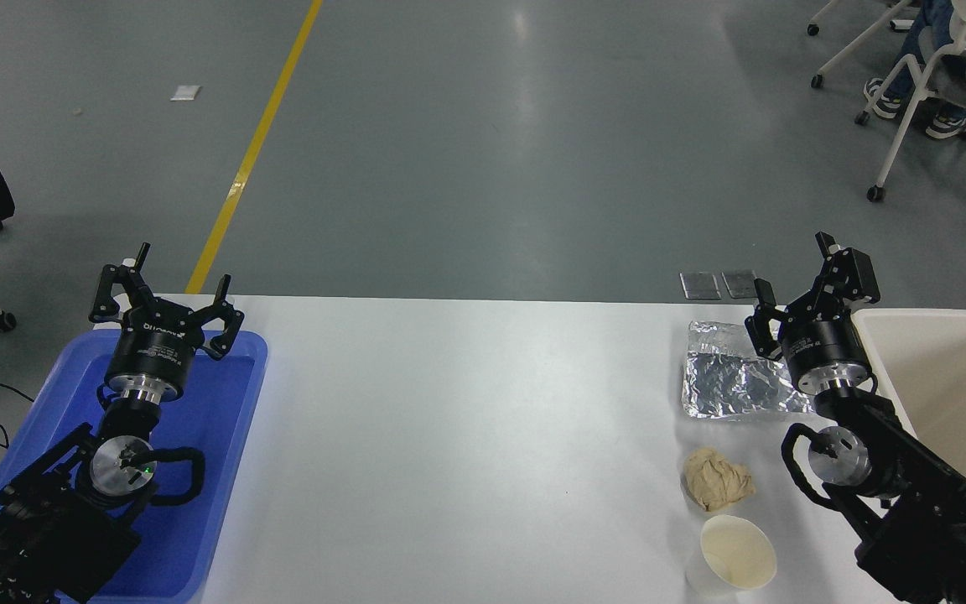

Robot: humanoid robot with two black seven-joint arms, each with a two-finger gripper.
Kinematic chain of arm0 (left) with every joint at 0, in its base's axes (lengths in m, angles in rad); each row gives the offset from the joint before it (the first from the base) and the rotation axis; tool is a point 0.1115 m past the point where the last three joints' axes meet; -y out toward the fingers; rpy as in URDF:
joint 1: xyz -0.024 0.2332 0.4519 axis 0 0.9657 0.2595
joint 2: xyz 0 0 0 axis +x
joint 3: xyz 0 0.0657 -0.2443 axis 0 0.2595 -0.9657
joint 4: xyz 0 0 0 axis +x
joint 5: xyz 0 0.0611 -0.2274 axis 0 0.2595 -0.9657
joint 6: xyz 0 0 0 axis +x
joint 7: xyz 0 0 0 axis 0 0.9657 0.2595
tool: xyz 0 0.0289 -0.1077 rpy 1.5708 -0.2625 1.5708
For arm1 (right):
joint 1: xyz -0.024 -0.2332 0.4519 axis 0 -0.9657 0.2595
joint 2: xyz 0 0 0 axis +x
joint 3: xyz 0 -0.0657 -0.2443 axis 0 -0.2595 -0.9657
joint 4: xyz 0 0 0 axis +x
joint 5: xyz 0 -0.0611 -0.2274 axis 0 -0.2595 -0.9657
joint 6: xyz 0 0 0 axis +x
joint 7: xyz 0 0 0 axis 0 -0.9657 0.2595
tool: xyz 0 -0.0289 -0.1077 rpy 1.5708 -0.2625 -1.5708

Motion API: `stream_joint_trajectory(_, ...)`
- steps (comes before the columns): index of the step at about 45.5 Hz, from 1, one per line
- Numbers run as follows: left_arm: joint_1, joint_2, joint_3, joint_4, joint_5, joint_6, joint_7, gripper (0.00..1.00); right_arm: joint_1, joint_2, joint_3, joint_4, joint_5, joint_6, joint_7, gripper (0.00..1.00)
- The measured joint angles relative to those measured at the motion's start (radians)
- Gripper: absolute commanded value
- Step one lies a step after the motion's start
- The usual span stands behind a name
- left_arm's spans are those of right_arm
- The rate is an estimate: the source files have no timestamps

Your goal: Pick up paper cup place in dustbin

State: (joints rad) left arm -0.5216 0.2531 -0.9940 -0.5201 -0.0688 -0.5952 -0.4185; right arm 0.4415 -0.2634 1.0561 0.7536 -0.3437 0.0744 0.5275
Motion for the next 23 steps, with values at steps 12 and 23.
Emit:
stream_joint_trajectory(12,0.000,0.000,0.000,0.000,0.000,0.000,0.000,1.00,0.018,-0.012,0.000,-0.004,-0.001,0.002,0.000,1.00)
stream_joint_trajectory(23,0.000,0.000,0.000,0.000,0.000,0.000,0.000,1.00,0.054,-0.043,-0.041,-0.021,-0.002,-0.002,-0.004,1.00)
